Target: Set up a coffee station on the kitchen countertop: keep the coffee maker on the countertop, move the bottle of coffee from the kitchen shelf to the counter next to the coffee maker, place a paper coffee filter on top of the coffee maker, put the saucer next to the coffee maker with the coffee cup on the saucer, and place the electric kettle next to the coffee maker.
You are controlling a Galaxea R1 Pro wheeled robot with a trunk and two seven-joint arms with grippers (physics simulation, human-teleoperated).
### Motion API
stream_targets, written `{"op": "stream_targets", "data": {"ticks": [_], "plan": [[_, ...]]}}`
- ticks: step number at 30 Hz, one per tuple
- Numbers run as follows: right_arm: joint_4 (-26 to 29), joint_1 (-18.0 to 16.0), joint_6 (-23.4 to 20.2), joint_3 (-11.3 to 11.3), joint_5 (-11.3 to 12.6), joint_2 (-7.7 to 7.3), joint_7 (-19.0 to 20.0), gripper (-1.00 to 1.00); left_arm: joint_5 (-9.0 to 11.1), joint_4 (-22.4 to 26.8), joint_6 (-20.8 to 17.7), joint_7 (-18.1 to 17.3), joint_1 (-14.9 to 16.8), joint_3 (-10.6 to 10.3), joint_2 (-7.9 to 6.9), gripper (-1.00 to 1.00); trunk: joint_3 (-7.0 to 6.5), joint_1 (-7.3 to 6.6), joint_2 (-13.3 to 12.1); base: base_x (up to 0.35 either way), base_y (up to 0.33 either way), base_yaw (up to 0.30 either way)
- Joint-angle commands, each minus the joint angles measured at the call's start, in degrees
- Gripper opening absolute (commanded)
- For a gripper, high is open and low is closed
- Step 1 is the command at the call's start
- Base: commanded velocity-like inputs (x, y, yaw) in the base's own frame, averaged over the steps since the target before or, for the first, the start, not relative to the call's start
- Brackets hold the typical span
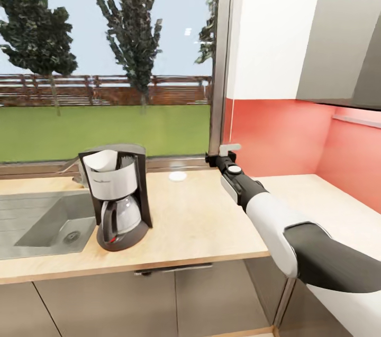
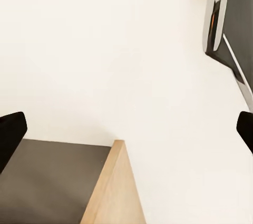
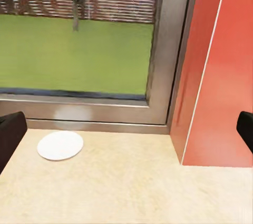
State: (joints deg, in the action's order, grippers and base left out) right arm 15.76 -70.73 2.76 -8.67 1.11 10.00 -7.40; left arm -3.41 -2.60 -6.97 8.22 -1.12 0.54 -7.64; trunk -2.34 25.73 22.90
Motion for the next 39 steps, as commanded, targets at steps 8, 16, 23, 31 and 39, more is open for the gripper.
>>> {"op": "stream_targets", "data": {"ticks": [8,16,23,31,39], "plan": [[-2.4,0.1,0.2,-0.3,0.0,0.00,-0.3,1.00,-0.4,0.0,0.3,0.1,0.0,-0.1,0.00,1.00,0.51,0.05,0.0,0.173,0.000,0.172],[-2.5,0.1,0.2,-0.3,0.0,0.00,-0.3,1.00,-0.4,0.0,0.4,0.1,0.0,-0.1,0.08,1.00,1.06,0.05,0.0,0.002,0.000,0.186],[-2.5,0.1,0.2,-0.2,0.0,0.00,-0.3,1.00,-0.3,0.1,0.4,0.1,0.0,-0.1,0.10,1.00,1.55,0.05,0.0,0.007,0.000,0.186],[-2.5,0.1,0.2,-0.3,-0.1,0.00,-0.3,1.00,-0.2,0.1,0.4,0.0,0.0,0.0,0.24,1.00,1.87,0.05,0.0,0.194,0.000,0.107],[-2.5,0.1,0.2,-0.3,-0.3,0.00,-0.3,1.00,-0.2,0.1,0.5,0.0,0.0,0.0,0.26,1.00,1.88,0.05,0.0,0.170,0.000,0.004]]}}
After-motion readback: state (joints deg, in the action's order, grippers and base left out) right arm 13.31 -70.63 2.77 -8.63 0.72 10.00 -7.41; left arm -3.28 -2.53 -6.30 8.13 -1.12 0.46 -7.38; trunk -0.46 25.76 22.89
